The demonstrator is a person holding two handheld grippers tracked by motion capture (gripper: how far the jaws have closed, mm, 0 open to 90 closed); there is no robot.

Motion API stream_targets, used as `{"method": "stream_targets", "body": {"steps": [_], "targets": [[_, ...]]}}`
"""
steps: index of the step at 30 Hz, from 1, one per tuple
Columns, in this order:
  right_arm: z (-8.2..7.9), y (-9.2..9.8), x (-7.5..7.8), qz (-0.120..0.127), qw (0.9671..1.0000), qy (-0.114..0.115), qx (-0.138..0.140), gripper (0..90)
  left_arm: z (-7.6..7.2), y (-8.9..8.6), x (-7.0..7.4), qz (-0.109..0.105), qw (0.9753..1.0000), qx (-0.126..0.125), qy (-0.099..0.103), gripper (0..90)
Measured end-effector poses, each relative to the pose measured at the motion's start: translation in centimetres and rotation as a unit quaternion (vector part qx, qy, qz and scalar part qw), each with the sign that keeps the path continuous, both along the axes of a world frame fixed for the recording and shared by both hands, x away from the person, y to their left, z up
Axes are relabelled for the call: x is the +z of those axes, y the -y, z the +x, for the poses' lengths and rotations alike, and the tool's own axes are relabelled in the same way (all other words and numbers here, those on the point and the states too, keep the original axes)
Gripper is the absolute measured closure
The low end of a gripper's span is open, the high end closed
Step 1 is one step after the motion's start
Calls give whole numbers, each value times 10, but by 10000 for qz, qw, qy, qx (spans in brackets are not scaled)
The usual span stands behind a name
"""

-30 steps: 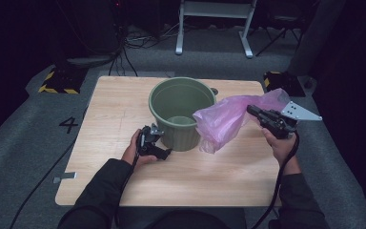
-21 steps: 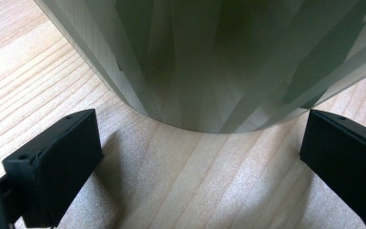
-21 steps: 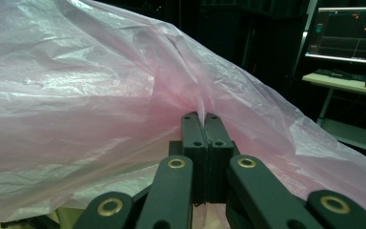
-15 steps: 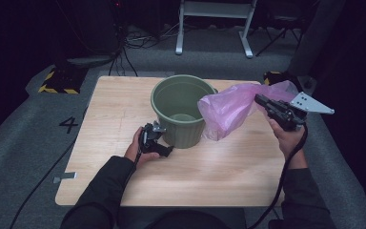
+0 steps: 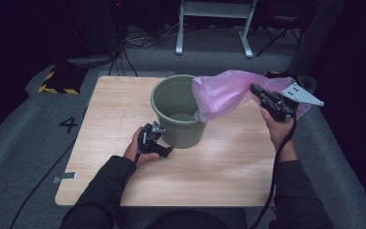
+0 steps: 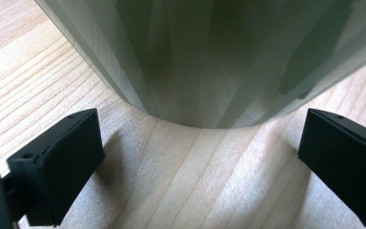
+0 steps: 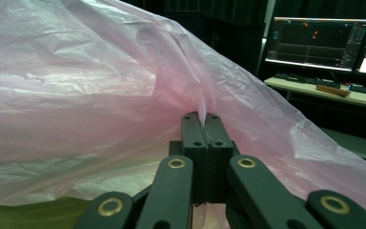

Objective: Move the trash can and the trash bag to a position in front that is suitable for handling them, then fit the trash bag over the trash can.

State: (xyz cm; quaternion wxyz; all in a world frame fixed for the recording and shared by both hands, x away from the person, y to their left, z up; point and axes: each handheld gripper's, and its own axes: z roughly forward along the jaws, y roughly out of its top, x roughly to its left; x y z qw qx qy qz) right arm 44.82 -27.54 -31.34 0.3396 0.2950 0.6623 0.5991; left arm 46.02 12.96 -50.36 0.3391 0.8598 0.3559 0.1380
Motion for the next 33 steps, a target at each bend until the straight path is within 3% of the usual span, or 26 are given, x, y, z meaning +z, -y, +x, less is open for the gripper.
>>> {"method": "stream_targets", "body": {"steps": [1, 4, 6, 7, 8, 10, 12, 13, 15, 20, 24, 29, 33], "targets": [[3, -4, 0, -31, 10000, -11, -51, 900, -1, 0, 0, -36, 10000, -21, -35, 25], [11, -14, 0, -180, 9996, -27, -208, 900, -4, -4, 3, 33, 9999, -80, 103, 90], [15, -23, -1, -347, 9989, -43, -309, 900, -7, -6, 5, 12, 9997, -135, 189, 197], [17, -25, -1, -398, 9986, -38, -345, 900, -9, -8, 7, 74, 9994, -134, 303, 200], [18, -28, -2, -447, 9983, -43, -366, 900, -12, -12, 10, 19, 9994, -138, 320, 156], [22, -34, -4, -558, 9975, -58, -427, 900, -15, -19, 15, -60, 9991, -163, 385, 187], [23, -36, -5, -583, 9973, -64, -440, 900, -18, -23, 19, -119, 9988, -128, 449, 151], [25, -42, -7, -736, 9958, -47, -547, 900, -22, -31, 26, -236, 9977, -83, 623, 170], [26, -45, -8, -786, 9952, -35, -583, 900, -26, -37, 33, -320, 9968, -59, 732, 155], [33, -51, -13, -829, 9943, -110, -656, 900, -36, -51, 59, -558, 9893, 71, 1346, 174], [40, -56, -18, -904, 9935, -215, -657, 900, -42, -64, 78, -905, 9835, 153, 1558, 200], [42, -61, -20, -999, 9925, -239, -669, 900, -44, -69, 98, -980, 9775, 168, 1860, 198], [42, -62, -19, -1093, 9911, -229, -721, 900, -41, -70, 112, -1130, 9745, 164, 1934, 199]]}}
